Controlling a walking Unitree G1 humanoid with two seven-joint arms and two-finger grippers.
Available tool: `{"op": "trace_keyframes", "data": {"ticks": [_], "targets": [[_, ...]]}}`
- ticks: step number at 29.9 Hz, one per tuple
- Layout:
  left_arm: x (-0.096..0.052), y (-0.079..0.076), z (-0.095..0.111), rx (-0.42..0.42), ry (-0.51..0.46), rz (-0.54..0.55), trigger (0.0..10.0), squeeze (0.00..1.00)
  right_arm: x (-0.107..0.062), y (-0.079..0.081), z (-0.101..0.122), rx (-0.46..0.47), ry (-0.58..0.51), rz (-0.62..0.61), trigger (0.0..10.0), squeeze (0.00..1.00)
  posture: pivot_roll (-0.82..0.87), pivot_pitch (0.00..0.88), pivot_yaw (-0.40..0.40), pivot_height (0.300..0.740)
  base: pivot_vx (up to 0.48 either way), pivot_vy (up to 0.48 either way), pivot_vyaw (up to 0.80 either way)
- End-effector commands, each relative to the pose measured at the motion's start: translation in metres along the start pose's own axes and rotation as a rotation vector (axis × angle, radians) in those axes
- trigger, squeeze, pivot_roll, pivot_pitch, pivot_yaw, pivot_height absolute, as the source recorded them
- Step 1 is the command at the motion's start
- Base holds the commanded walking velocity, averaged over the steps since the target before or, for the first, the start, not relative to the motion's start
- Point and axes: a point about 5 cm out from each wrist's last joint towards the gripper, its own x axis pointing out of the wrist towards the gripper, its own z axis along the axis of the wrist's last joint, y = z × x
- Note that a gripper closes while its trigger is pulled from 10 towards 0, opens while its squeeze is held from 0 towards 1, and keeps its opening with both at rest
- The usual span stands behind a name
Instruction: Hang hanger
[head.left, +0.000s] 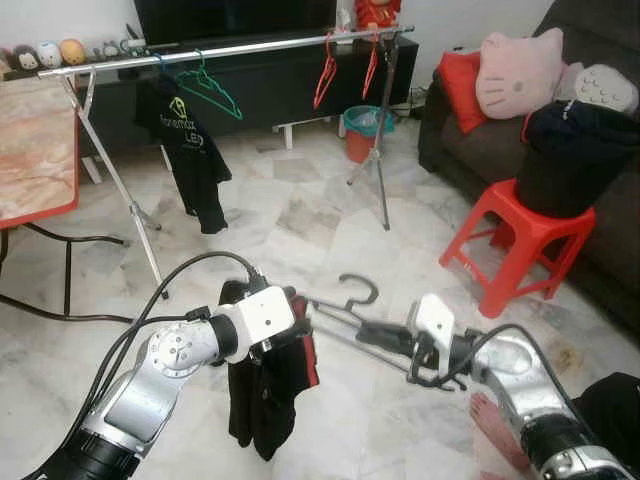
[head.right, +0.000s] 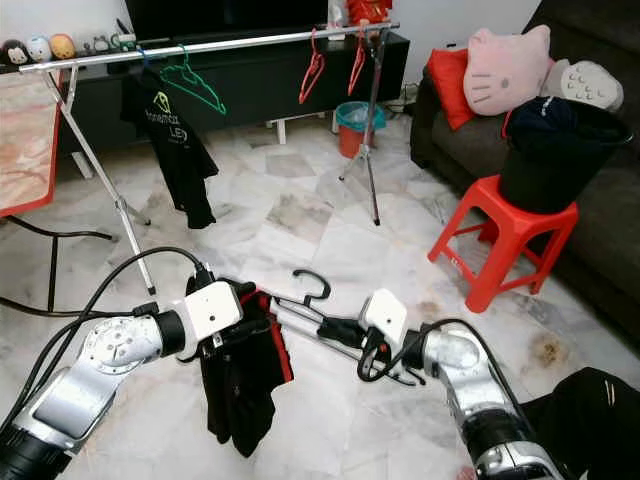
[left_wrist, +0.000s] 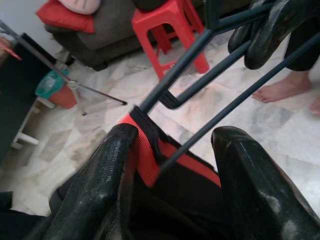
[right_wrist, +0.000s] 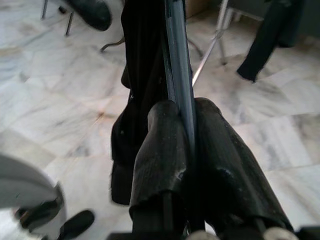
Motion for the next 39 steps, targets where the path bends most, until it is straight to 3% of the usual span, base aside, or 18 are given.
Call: {"op": "trace_keyframes", "data": {"ticks": [1,5,7,13,21,30,39], "targets": [[-0.001,0.003,-0.002,0.001,0.002,0.024,10.0,0.00,0.003,-0.007,0.011,-0.027,-0.057,-0.052,0.0,0.00,-0.02,0.000,-0.034,0.740,0.000,0.000,0.00],[0.001,0.011,0.001,0.024,-0.014,0.087,10.0,0.00,0.007,-0.001,0.010,-0.006,-0.084,-0.054,0.0,0.00,-0.02,0.000,-0.029,0.740,0.000,0.000,0.00],[0.004,0.027,0.007,0.059,-0.042,0.223,10.0,0.00,0.010,0.005,0.007,0.004,-0.089,-0.044,0.0,0.00,-0.03,0.000,-0.026,0.740,0.000,0.000,0.00],[0.006,0.042,0.014,0.062,-0.078,0.342,10.0,0.00,0.014,0.010,0.006,0.014,-0.108,-0.051,0.0,0.00,-0.03,0.002,-0.019,0.740,0.000,0.000,0.00],[0.007,0.030,0.013,0.036,-0.092,0.265,10.0,0.00,0.015,0.009,0.007,0.011,-0.115,-0.066,0.0,0.00,-0.03,0.006,-0.011,0.740,0.000,0.000,0.00],[-0.008,0.024,0.016,-0.013,-0.168,0.261,10.0,0.00,0.012,0.002,0.008,0.004,-0.112,-0.108,0.0,0.00,-0.03,0.002,-0.004,0.740,0.000,0.000,0.00],[-0.008,0.011,0.009,0.028,-0.122,0.222,10.0,0.00,0.012,0.001,0.009,0.003,-0.113,-0.120,0.0,0.00,-0.03,0.000,-0.005,0.740,0.000,0.000,0.00]]}}
